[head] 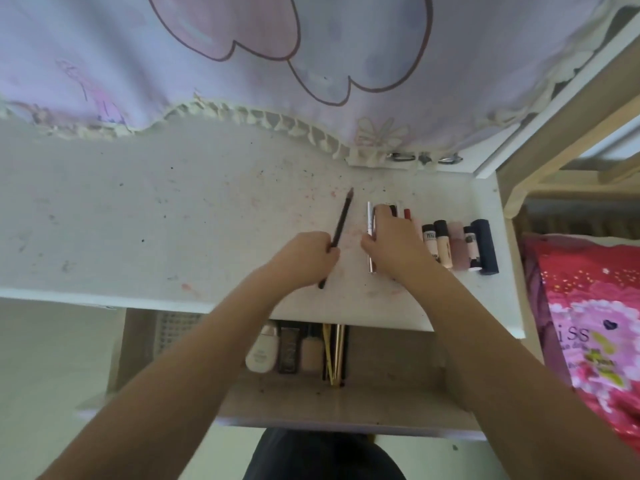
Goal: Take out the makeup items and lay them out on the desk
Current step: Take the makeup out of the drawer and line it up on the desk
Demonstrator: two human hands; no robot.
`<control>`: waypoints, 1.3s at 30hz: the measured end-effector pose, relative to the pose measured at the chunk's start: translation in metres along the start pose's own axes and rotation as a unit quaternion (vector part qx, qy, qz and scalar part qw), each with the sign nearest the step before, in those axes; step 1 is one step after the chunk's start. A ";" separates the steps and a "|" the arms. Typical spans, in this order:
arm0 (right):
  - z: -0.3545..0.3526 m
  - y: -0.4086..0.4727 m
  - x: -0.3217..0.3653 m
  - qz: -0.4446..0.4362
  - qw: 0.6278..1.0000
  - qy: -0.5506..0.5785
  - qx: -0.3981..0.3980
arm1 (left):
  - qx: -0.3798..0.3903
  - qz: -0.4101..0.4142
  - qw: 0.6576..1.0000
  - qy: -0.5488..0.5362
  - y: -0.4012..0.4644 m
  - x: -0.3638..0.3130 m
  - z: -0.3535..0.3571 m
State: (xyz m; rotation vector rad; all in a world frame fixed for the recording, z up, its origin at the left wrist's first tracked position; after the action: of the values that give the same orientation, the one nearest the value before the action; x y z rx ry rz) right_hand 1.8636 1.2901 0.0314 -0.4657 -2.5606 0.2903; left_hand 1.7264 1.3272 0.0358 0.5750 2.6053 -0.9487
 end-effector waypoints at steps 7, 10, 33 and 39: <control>0.005 0.009 -0.004 0.005 0.999 -0.053 -0.012 | 0.000 0.002 0.999 0.054 0.022 -0.033 0.042; 0.002 0.006 -0.011 0.009 0.999 -0.047 0.001 | -0.003 0.013 0.998 0.059 0.019 -0.036 0.039; 0.184 -0.097 -0.068 0.147 0.970 0.093 0.169 | -0.030 -0.096 0.993 0.068 -0.016 0.047 0.195; 0.190 -0.098 -0.076 0.128 0.980 0.024 0.150 | -0.043 -0.105 0.987 0.113 -0.007 0.047 0.205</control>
State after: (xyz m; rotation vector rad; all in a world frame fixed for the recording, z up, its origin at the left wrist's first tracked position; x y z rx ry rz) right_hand 1.7993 1.1497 -0.1346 -0.6762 -2.3548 0.7355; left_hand 1.7123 1.1988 -0.1305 0.4134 2.9399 -0.8718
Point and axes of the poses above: each hand's wrist, its own y-axis towards the middle knuckle, its own z-axis out of the palm, x = y × z, the point moved 2 cm from there along y, towards the middle knuckle, and after that the axes turned 2 degrees about y, right-handed, at the moved point
